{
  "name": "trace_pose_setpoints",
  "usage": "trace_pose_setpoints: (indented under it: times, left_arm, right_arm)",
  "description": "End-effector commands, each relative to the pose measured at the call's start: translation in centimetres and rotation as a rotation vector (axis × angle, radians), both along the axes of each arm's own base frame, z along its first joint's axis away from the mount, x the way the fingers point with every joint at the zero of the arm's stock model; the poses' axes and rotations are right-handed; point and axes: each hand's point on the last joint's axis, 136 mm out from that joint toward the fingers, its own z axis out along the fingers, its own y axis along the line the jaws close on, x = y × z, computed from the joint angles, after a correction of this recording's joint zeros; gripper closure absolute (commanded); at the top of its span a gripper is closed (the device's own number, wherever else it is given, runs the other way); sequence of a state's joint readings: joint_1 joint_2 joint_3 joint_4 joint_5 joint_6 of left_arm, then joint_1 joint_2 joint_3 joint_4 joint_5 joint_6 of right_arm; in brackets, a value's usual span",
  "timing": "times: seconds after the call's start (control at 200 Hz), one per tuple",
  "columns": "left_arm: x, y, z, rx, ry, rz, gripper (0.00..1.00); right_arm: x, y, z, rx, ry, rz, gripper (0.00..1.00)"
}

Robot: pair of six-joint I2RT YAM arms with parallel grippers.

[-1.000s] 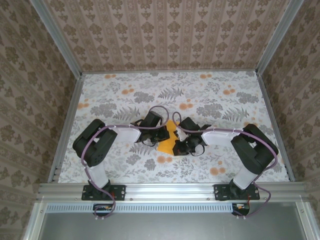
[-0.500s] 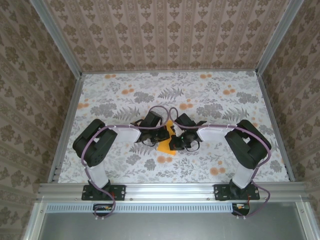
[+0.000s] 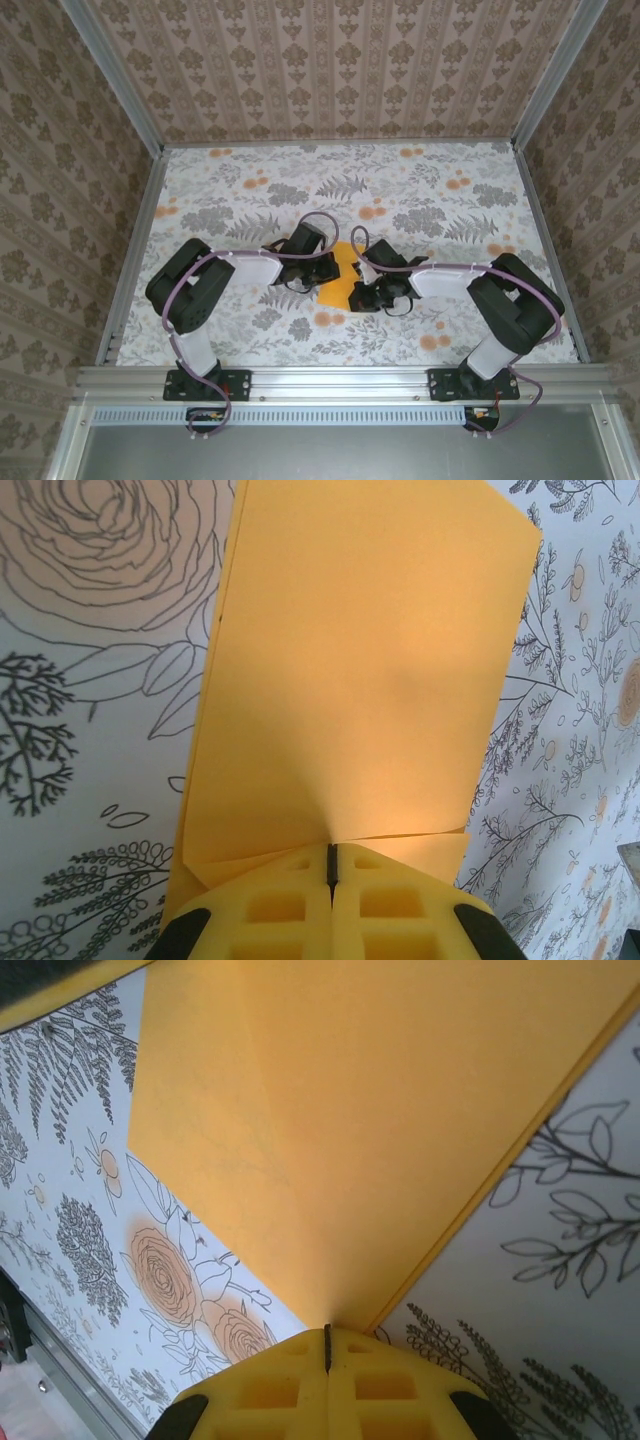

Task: Fold a paper plane with a square sheet of paper (pick it up from the middle)
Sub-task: Fold the triangle a second time at the center of the table.

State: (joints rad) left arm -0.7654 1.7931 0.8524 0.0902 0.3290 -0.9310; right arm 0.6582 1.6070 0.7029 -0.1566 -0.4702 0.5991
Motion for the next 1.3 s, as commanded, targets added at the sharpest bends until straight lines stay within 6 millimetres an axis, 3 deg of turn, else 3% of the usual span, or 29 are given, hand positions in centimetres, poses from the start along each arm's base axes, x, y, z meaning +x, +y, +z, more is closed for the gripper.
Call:
trace_pose_setpoints:
  times: [0.0,0.125,0.295,0.61,0.765,0.88,1.295]
  left_arm:
    - [-2.8,4.3,-4.6,0.22,0.123,0.021,0.99]
    - [-2.5,3.6,-3.9,0.195,0.105,0.005,0.99]
    - [-1.8,2.2,-2.7,0.155,0.08,-0.019,0.99]
    - [-1.0,0.8,0.3,0.078,0.024,-0.031,0.98]
    - [-1.4,0.9,2.0,0.058,0.024,0.016,0.98]
    - [-2.4,-0.3,2.9,0.033,0.012,0.015,0.99]
    - [-4.7,-0.5,0.0,0.074,0.089,0.05,1.0]
  right_arm:
    - [0.5,0.2,1.5,0.001,-0.017,-0.028,0.98]
    - [1.6,0.7,2.0,0.003,-0.042,-0.032,0.98]
    - [2.1,0.5,0.5,-0.038,-0.025,-0.048,0.99]
    - [1.0,-0.9,-2.4,-0.119,0.034,-0.055,0.99]
    - [0.7,-1.1,-2.6,-0.128,0.041,-0.059,0.99]
    - [0.8,-1.1,-2.7,-0.126,0.044,-0.062,0.99]
    - [0.7,-1.0,-2.9,-0.124,0.052,-0.057,1.0]
